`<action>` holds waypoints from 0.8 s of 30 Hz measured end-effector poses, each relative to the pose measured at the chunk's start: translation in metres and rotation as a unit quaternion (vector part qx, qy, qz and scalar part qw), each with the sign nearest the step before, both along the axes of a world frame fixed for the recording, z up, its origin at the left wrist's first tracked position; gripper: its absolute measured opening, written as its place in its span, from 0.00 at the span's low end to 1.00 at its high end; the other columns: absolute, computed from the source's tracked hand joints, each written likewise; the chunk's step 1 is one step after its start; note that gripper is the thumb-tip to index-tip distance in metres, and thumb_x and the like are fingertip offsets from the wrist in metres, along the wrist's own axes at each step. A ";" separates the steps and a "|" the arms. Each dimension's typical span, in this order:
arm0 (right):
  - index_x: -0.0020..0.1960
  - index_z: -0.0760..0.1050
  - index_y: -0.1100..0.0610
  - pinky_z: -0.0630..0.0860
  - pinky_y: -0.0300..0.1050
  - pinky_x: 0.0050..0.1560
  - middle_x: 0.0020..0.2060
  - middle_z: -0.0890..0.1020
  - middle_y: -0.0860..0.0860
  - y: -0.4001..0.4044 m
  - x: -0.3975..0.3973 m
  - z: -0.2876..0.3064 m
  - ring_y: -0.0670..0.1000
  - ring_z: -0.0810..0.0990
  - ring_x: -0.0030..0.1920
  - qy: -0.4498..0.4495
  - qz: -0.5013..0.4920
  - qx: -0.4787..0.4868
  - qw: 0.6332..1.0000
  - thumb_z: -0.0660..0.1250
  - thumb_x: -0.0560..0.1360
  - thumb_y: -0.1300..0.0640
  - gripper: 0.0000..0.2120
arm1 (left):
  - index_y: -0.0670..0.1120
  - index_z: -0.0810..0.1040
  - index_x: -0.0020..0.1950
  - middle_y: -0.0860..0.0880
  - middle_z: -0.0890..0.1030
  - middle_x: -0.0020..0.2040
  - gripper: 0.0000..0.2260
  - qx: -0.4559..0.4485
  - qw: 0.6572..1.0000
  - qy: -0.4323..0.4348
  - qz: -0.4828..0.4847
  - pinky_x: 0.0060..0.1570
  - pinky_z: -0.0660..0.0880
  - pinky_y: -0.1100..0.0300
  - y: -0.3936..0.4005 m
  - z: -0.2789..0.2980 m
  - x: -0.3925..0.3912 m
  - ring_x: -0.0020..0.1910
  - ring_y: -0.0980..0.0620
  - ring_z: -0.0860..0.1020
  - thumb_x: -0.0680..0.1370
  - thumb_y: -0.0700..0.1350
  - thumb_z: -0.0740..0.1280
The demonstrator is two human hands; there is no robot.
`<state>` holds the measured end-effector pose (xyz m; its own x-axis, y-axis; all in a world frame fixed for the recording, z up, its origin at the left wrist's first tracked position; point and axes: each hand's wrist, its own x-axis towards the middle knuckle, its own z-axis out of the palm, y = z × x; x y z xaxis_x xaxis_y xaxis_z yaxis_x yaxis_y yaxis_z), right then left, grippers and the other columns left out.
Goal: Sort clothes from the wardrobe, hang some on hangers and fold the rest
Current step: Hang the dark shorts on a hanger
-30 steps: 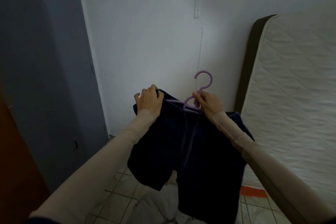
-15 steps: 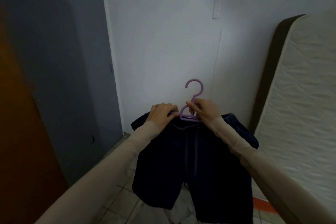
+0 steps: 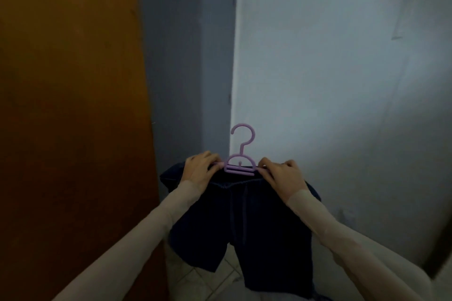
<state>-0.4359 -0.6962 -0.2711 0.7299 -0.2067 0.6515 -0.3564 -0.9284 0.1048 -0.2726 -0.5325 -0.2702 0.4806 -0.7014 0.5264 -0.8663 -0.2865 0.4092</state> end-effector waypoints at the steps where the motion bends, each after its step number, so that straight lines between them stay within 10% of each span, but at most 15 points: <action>1: 0.42 0.75 0.54 0.67 0.43 0.39 0.25 0.80 0.48 0.009 0.009 -0.002 0.50 0.77 0.24 -0.019 0.014 0.008 1.000 0.48 0.75 0.44 0.21 | 0.45 0.79 0.48 0.47 0.77 0.46 0.11 -0.001 1.000 -0.012 0.018 0.51 0.64 0.54 0.012 0.001 0.006 0.49 0.47 0.76 0.79 0.50 0.62; 12: 0.44 0.69 0.49 0.56 0.41 0.34 0.32 0.81 0.45 0.129 0.114 0.015 0.48 0.77 0.26 -0.122 0.213 -0.062 0.967 0.55 0.75 0.48 0.07 | 0.47 0.77 0.53 0.48 0.75 0.49 0.09 0.007 0.977 -0.115 0.178 0.52 0.59 0.57 0.180 0.017 0.041 0.52 0.50 0.73 0.81 0.48 0.59; 24: 0.45 0.79 0.53 0.70 0.46 0.35 0.36 0.77 0.51 0.344 0.160 0.033 0.52 0.71 0.38 -0.281 0.275 -0.148 0.907 0.59 0.76 0.52 0.11 | 0.50 0.71 0.46 0.48 0.75 0.40 0.06 0.009 0.912 -0.271 0.307 0.34 0.72 0.53 0.408 0.041 0.021 0.37 0.48 0.76 0.76 0.49 0.57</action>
<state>-0.2755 -0.3527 -0.2383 0.2052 0.3331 0.9203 0.0789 -0.9429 0.3237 -0.2512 -0.1243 -0.2287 0.4583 -0.3981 0.7947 -0.6138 -0.7884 -0.0409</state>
